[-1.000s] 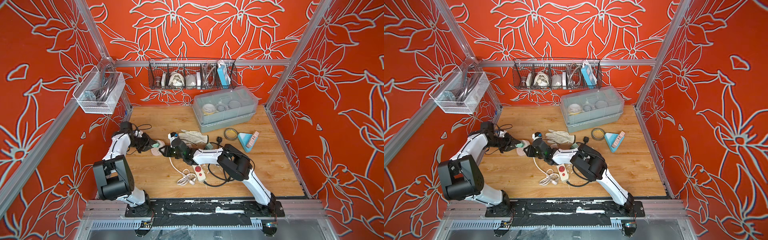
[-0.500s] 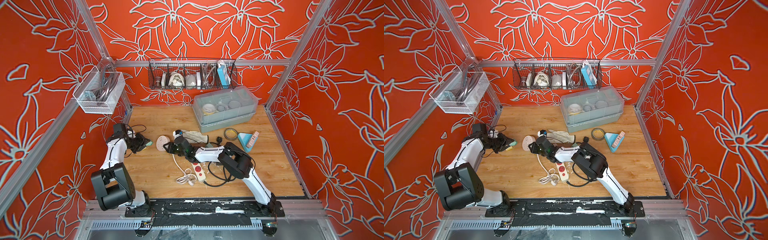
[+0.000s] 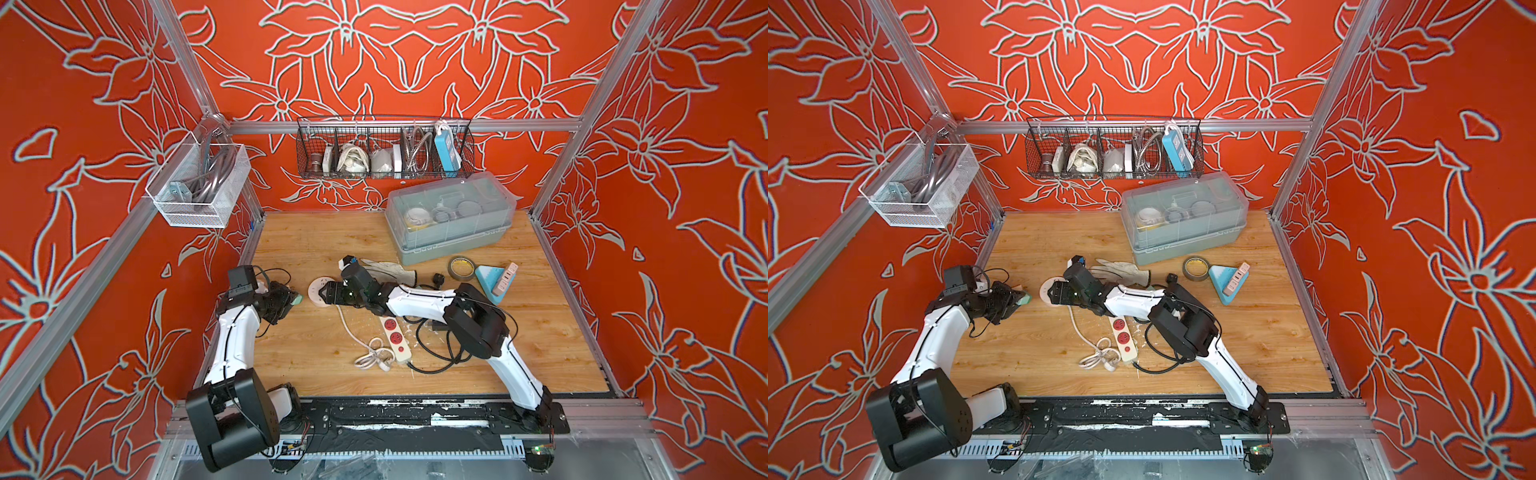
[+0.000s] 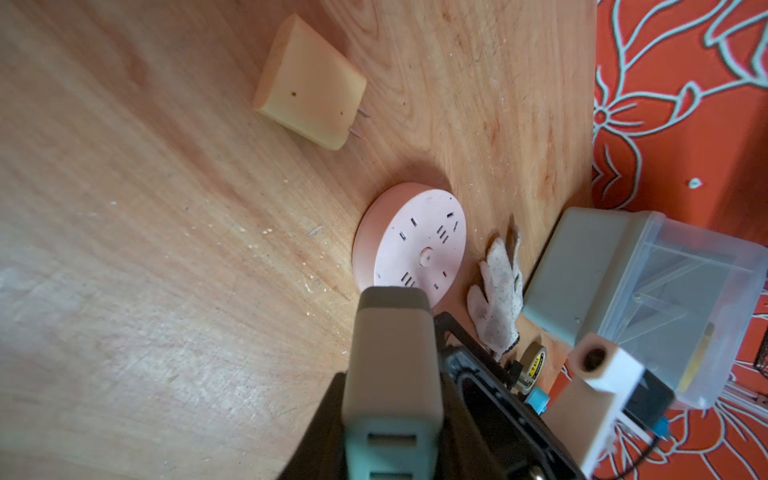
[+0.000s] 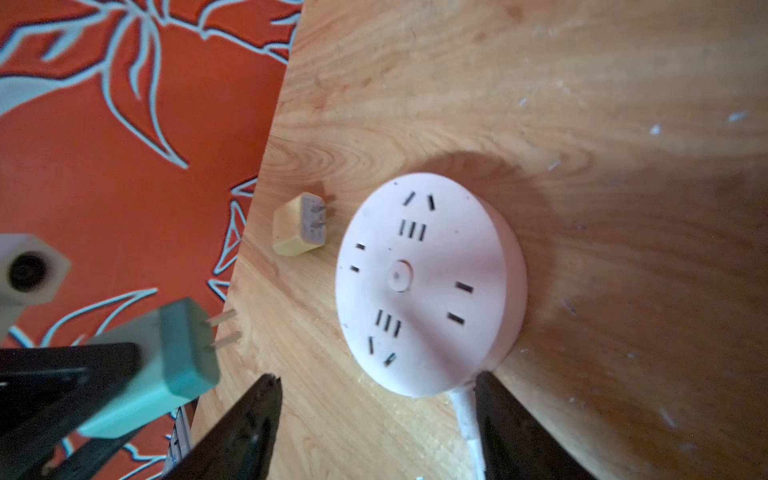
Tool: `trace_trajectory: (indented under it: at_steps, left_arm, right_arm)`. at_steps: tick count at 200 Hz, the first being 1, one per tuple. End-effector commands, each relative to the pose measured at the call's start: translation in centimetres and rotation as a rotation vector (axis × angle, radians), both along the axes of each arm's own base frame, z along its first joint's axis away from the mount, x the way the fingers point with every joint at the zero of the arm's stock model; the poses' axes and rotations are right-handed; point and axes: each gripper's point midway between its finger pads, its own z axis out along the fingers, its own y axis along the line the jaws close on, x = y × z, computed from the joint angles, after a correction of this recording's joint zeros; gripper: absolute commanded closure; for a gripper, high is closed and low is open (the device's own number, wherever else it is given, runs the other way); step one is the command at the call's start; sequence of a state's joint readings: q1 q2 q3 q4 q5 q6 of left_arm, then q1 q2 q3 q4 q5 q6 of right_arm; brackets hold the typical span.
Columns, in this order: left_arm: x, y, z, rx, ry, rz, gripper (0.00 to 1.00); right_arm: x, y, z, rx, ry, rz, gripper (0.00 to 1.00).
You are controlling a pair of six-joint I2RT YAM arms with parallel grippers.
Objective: Pull the plug off the socket
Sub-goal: Place the socket at the center of the board, then place the plug at the center of the board.
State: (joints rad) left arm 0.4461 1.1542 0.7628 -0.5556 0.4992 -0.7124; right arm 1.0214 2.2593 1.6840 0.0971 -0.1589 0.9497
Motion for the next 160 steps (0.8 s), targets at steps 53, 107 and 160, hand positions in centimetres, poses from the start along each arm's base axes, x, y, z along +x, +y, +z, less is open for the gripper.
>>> trace_trajectory:
  at_steps: [53, 107, 160]
  left_arm:
    - [-1.4, -2.2, -2.5, -0.046, -0.001, -0.027, 1.00]
    - [-3.0, -2.4, -6.1, 0.005, 0.086, -0.006, 0.84]
    - [-4.0, -1.6, -6.7, 0.055, 0.145, 0.028, 0.52]
  right_arm:
    - [-1.8, -7.8, 8.9, -0.262, -0.306, 0.087, 0.16]
    - [-3.7, -15.2, 10.4, -0.392, -0.421, 0.054, 0.14]
    - [-4.2, -20.7, 8.2, -0.513, -0.431, 0.001, 0.13]
